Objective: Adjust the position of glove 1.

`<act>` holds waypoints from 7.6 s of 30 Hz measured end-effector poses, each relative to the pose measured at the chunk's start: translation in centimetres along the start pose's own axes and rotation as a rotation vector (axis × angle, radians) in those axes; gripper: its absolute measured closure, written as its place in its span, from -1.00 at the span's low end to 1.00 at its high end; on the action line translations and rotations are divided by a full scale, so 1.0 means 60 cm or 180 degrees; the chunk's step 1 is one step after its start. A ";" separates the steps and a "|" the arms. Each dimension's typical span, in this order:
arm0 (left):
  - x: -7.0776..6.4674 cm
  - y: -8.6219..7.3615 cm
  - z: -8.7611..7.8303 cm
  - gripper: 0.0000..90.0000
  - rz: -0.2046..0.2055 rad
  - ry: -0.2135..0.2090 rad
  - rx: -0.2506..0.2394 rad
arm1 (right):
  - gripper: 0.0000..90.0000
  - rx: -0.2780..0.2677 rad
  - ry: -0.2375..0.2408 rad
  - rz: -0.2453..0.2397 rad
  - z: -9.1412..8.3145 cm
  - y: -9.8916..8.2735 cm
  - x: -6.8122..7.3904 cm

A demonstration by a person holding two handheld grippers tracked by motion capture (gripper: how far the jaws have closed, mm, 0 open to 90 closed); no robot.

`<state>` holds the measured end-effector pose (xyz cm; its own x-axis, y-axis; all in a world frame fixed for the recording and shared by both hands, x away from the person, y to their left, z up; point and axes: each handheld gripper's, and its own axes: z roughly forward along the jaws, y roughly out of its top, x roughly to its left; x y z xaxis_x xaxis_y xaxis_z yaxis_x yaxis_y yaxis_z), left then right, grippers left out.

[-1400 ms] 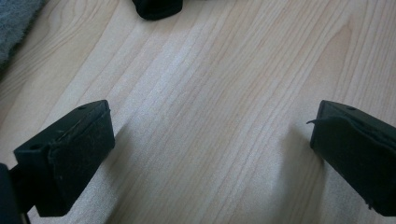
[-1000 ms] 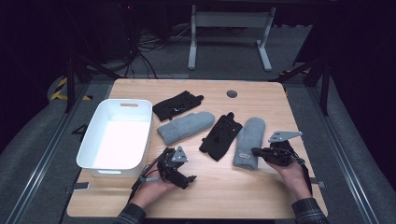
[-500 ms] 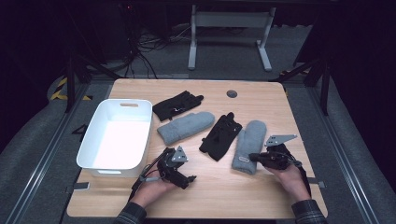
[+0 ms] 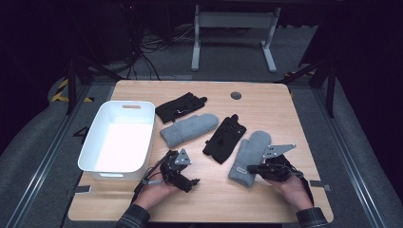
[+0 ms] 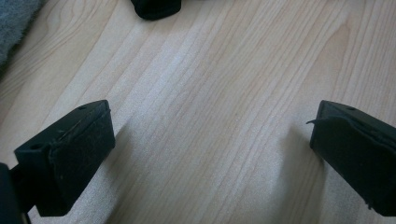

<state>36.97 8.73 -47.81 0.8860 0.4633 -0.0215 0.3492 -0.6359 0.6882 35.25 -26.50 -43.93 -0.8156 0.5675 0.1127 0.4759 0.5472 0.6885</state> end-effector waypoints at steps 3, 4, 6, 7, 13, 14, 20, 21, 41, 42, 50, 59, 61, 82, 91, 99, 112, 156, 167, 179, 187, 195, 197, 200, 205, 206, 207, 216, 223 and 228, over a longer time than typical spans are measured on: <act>0.000 0.000 0.000 -0.99 0.0003 -0.0004 0.0000 | 1.00 0.0012 0.0081 -0.0059 0.004 0.002 0.012; 0.000 0.000 0.000 -0.99 0.0002 -0.0005 0.0000 | 1.00 0.0021 0.0101 -0.0078 0.006 0.003 0.016; 0.000 0.000 0.000 -0.99 0.0003 -0.0005 0.0007 | 1.00 0.0023 0.0152 -0.0120 0.009 0.005 0.023; 0.000 0.000 0.000 -0.99 0.0003 -0.0008 0.0002 | 1.00 0.0033 0.0181 -0.0145 0.012 0.007 0.029; 0.000 0.000 0.000 -0.99 0.0004 -0.0011 0.0001 | 1.00 0.0050 0.0288 -0.0267 0.023 0.014 0.048; 0.000 0.000 0.000 -0.99 0.0005 -0.0010 0.0002 | 1.00 0.0061 0.0305 -0.0282 0.025 0.015 0.053; 0.000 0.000 0.000 -0.99 0.0007 -0.0010 0.0003 | 1.00 0.0090 0.0457 -0.0407 0.039 0.025 0.078; 0.000 0.000 0.000 -0.99 0.0009 -0.0009 0.0005 | 1.00 0.0097 0.0482 -0.0424 0.041 0.026 0.082; 0.001 0.000 0.000 -0.99 0.0008 -0.0011 0.0005 | 1.00 -0.0143 -0.0048 -0.0205 -0.002 0.029 0.010; 0.001 0.000 0.000 -0.99 0.0008 -0.0011 0.0005 | 1.00 -0.0153 -0.0105 -0.0172 -0.005 0.027 0.000; 0.000 0.000 0.000 -0.99 0.0007 -0.0011 0.0004 | 1.00 -0.0074 -0.0321 0.0034 -0.008 0.011 -0.053; 0.000 0.000 0.000 -0.99 0.0008 -0.0009 0.0005 | 1.00 0.0020 -0.0298 0.0056 -0.005 -0.001 -0.044; 0.000 0.000 0.000 -0.99 0.0007 -0.0008 0.0005 | 1.00 0.0030 -0.0282 0.0039 -0.008 -0.006 -0.037; 0.000 0.000 0.000 -0.99 0.0005 -0.0003 0.0003 | 0.27 -0.0325 -0.0772 0.0233 -0.069 -0.037 -0.036; 0.001 0.000 0.000 -0.99 0.0016 -0.0010 0.0003 | -0.27 -0.0259 -0.1105 0.0619 -0.073 -0.070 -0.090; 0.001 0.000 0.000 -0.99 0.0019 -0.0008 0.0003 | -0.63 -0.0260 -0.1460 0.0715 -0.057 -0.086 -0.114; 0.004 0.008 -0.009 -0.73 -0.0030 0.0041 0.0104 | -0.72 -0.0255 -0.1469 0.0815 -0.046 -0.096 -0.126; 0.113 0.153 -0.008 -0.12 -0.0360 0.0509 0.0058 | -0.72 -0.0255 -0.1438 0.0794 -0.045 -0.096 -0.125; 0.162 0.154 0.012 0.99 -0.0683 0.0703 0.0120 | -0.72 -0.0259 -0.1435 0.0790 -0.045 -0.096 -0.125; 0.186 0.171 0.062 1.00 -0.0838 0.0554 0.0309 | -0.72 -0.0261 -0.1432 0.0788 -0.045 -0.096 -0.125; 0.187 0.206 0.088 1.00 -0.0854 0.0496 0.0292 | -0.71 -0.0259 -0.1424 0.0782 -0.045 -0.096 -0.124; 0.192 0.207 0.040 0.65 -0.0841 0.0476 0.0053 | -0.70 -0.0261 -0.1422 0.0777 -0.045 -0.096 -0.124; 0.196 0.202 0.032 0.36 -0.0836 0.0480 0.0015 | -0.70 -0.0263 -0.1416 0.0778 -0.045 -0.096 -0.124; 0.200 0.193 0.030 -0.13 -0.0763 0.0497 0.0053 | -0.70 -0.0261 -0.1420 0.0779 -0.045 -0.096 -0.124; 0.206 0.181 0.040 -0.66 -0.0734 0.0442 0.0136 | -0.70 -0.0261 -0.1418 0.0775 -0.045 -0.096 -0.124; 0.206 0.178 0.044 -0.66 -0.0711 0.0448 0.0152 | -0.70 -0.0261 -0.1418 0.0776 -0.045 -0.096 -0.124; 0.206 0.175 0.048 -0.71 -0.0683 0.0451 0.0171 | -0.70 -0.0262 -0.1416 0.0774 -0.045 -0.096 -0.124; 0.208 0.157 0.076 -0.79 -0.0593 0.0518 0.0382 | -0.69 -0.0263 -0.1413 0.0768 -0.045 -0.096 -0.124; 0.206 0.153 0.084 -0.77 -0.0581 0.0562 0.0463 | -0.69 -0.0262 -0.1411 0.0764 -0.045 -0.096 -0.124; 0.204 0.149 0.082 -0.58 -0.0545 0.0591 0.0471 | -0.69 -0.0262 -0.1410 0.0763 -0.045 -0.096 -0.124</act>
<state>52.45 5.67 -45.46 0.7441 0.6679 0.0142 0.5416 -0.6155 0.5725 37.68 -35.52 -46.78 -0.4602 0.8874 -0.0279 0.5905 0.3294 0.7368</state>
